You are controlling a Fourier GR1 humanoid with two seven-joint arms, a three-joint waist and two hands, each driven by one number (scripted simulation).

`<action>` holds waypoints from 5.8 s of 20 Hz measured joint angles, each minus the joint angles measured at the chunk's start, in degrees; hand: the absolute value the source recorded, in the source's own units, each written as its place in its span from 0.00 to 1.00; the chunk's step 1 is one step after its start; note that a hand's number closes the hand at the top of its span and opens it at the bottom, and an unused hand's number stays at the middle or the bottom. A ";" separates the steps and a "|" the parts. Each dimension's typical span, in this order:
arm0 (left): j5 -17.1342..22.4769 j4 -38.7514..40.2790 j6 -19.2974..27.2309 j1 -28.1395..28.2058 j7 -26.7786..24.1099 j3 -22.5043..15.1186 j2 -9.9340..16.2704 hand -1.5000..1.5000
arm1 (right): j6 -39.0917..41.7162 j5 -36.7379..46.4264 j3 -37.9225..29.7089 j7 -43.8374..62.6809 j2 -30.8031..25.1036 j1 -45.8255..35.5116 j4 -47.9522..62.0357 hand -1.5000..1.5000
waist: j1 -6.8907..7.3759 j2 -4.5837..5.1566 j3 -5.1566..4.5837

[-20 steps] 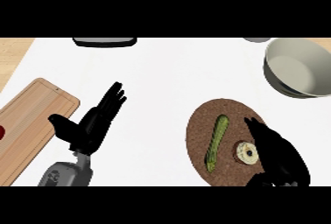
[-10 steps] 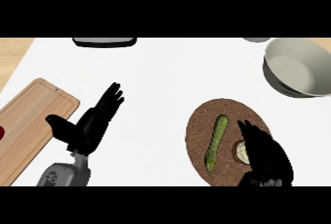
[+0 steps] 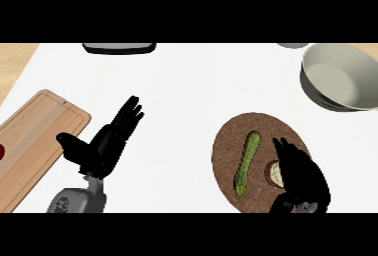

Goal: Pick the cupcake from the placemat and place it in the bowl

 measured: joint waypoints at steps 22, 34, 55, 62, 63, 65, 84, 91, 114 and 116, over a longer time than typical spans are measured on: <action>-1.90 -2.96 -2.10 0.51 3.11 2.48 -2.04 0.50 | -9.51 7.81 -3.98 -15.56 3.40 -0.62 11.95 1.00 | 0.00 -0.22 -0.30; -3.13 -0.67 -3.37 1.16 0.34 2.56 -2.97 0.50 | -7.51 8.87 -8.95 -19.99 4.71 -10.67 23.10 1.00 | 0.39 -0.15 -0.31; -3.03 -1.73 -3.12 0.65 2.43 3.42 -3.12 0.50 | -0.03 16.48 -11.98 -4.21 5.81 -25.24 0.89 1.00 | -0.49 -0.27 -0.03; -2.77 -1.73 -2.78 -0.29 3.02 3.27 -3.38 0.50 | 5.90 15.96 -17.22 -1.58 4.31 -32.58 -4.33 1.00 | -0.03 -0.09 -0.03; -3.04 -2.57 -2.85 0.64 2.84 2.87 -3.39 0.50 | 6.57 15.77 -17.83 -1.28 4.30 -33.45 -4.95 1.00 | 0.03 -0.09 -0.02; -2.66 -2.50 -3.62 1.06 2.56 3.26 -2.95 0.50 | 6.52 14.86 -20.60 -2.37 2.93 -35.60 -3.58 1.00 | 0.13 -0.06 -0.03; -3.32 -1.88 -3.81 -0.03 2.44 2.86 -3.56 0.50 | -20.57 11.57 -38.42 -27.67 -11.72 -45.03 39.43 1.00 | 1.24 0.49 0.04; -3.01 -1.71 -4.53 -1.29 2.59 2.98 -3.39 0.50 | -29.90 15.72 -39.68 -34.16 -16.95 -50.12 61.65 1.00 | 2.52 1.01 0.09; -3.06 -1.34 -4.07 -0.36 2.22 3.57 -3.62 0.50 | -41.73 -14.02 -67.56 -66.09 -15.77 -53.30 74.48 0.00 | 0.96 0.35 0.27; -2.99 -1.77 -3.70 0.19 2.71 4.05 -3.34 0.50 | -39.31 -17.58 -69.03 -70.53 -14.38 -51.31 71.57 0.00 | -0.03 -0.10 0.16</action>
